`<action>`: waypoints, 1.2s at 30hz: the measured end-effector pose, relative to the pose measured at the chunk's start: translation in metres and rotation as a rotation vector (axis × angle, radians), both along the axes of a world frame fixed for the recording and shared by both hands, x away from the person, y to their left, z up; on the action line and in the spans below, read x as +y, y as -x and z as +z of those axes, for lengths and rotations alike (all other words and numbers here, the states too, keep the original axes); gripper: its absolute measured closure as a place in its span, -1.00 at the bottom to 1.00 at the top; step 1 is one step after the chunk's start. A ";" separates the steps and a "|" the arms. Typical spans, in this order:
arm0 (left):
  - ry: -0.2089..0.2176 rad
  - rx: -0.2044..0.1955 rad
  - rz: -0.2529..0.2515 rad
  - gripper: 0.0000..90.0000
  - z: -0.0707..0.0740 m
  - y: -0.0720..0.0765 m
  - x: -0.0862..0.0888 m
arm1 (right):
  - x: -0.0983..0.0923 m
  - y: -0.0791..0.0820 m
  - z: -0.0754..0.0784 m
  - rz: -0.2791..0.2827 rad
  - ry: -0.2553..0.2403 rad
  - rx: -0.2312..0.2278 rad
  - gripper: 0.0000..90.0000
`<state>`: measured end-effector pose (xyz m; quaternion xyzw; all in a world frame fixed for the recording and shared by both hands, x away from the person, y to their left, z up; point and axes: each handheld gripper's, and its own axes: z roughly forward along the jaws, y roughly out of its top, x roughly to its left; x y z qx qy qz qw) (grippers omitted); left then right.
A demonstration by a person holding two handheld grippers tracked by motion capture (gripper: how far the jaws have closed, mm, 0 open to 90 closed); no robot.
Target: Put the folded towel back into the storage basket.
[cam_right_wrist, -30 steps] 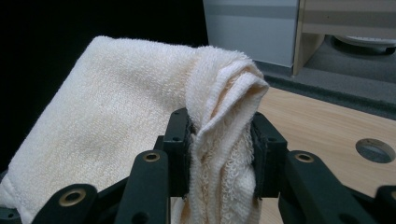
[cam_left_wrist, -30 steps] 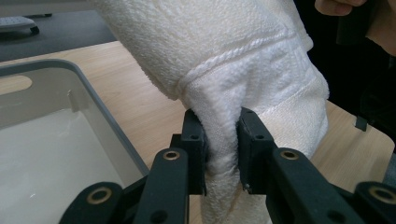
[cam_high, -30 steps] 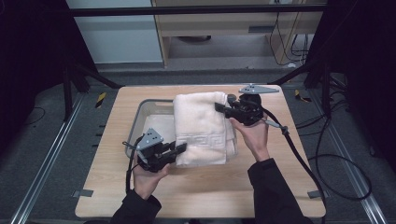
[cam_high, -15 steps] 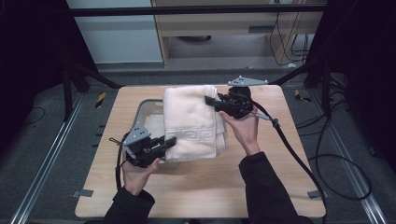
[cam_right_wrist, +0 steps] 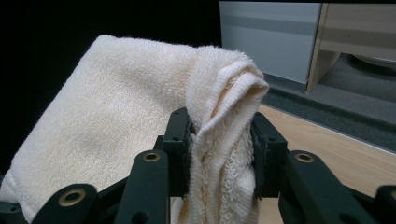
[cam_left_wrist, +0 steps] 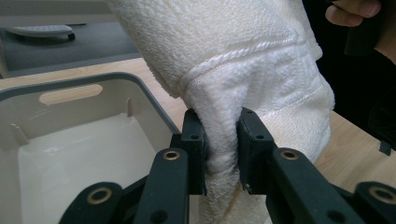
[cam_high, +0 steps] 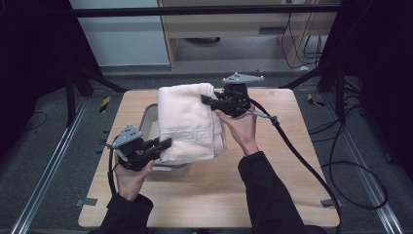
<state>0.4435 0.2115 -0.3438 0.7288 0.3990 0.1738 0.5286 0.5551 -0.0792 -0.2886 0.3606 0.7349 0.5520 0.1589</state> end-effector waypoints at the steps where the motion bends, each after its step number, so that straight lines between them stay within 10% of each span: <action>1: -0.002 0.000 0.001 0.65 0.001 0.000 0.002 | 0.002 0.000 0.001 0.001 0.001 -0.001 0.44; 36: -0.057 0.010 0.122 0.65 0.001 -0.012 0.065 | 0.079 -0.023 -0.004 0.030 0.002 -0.017 0.43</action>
